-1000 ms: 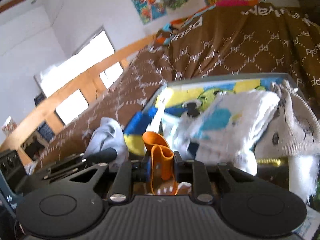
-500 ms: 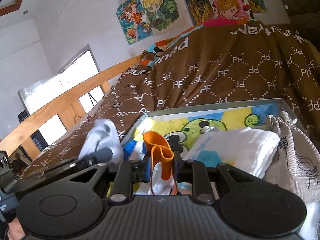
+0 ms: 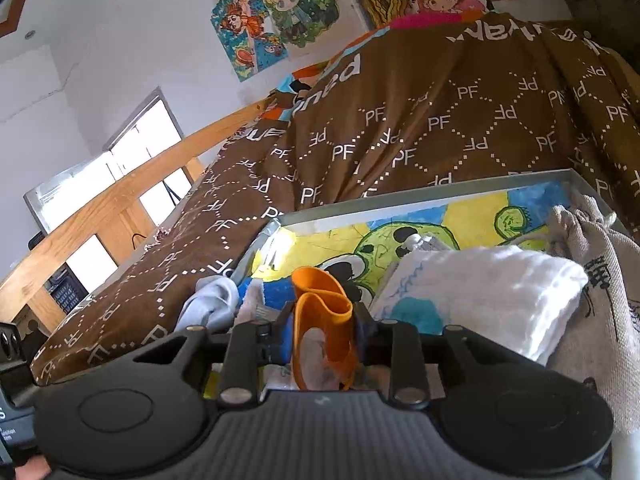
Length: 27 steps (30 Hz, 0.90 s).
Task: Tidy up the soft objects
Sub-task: 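Lift and carry the grey cloth and orange cup over the frog tray, then lower into the tray and open both tools to release cloth and cup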
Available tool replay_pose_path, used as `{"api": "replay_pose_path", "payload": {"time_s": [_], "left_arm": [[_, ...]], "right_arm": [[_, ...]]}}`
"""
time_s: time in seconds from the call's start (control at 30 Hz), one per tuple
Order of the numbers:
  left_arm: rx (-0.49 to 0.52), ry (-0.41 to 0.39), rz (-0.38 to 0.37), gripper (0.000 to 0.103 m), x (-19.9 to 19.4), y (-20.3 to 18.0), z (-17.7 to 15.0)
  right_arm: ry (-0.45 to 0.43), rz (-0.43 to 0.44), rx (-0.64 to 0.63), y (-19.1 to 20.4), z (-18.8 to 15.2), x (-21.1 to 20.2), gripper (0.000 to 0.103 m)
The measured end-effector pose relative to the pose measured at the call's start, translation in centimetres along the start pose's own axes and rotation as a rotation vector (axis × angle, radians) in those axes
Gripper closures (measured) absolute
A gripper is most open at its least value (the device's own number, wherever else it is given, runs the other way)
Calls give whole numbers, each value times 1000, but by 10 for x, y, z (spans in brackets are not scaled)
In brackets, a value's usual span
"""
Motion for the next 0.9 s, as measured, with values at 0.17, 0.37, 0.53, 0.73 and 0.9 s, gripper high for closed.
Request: {"api": "replay_pose_path", "payload": {"time_s": [0.17,0.37,0.53,0.73,0.9], "left_arm": [[1,7,2,88,0,0,0],[6,11,14,77,0,-1,0],[18,10,22,67,-2,-4,1],[48,-8,34,43,-9,-11,1],[39,-12,33,33,-12,-12,1]], "right_arm": [[11,-11,-13,1,-1,2,58],[22,-25,-17,-2,0,-1,49],[6,-17,-15,-3,3,-8,38],[-15,-16,-9,-5,8,-16,28],[-38,-20,0,-8,11,-23,18]]}}
Point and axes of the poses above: each gripper's, at about its wrist camera, not at the fingertips, and x roughly the way its jaws point, y to its left, z to its top, the point moved 1 cm from there along x, roughly the way its jaws point, and after that the axes turned 4 degrees about z, right-handed, at the moved point
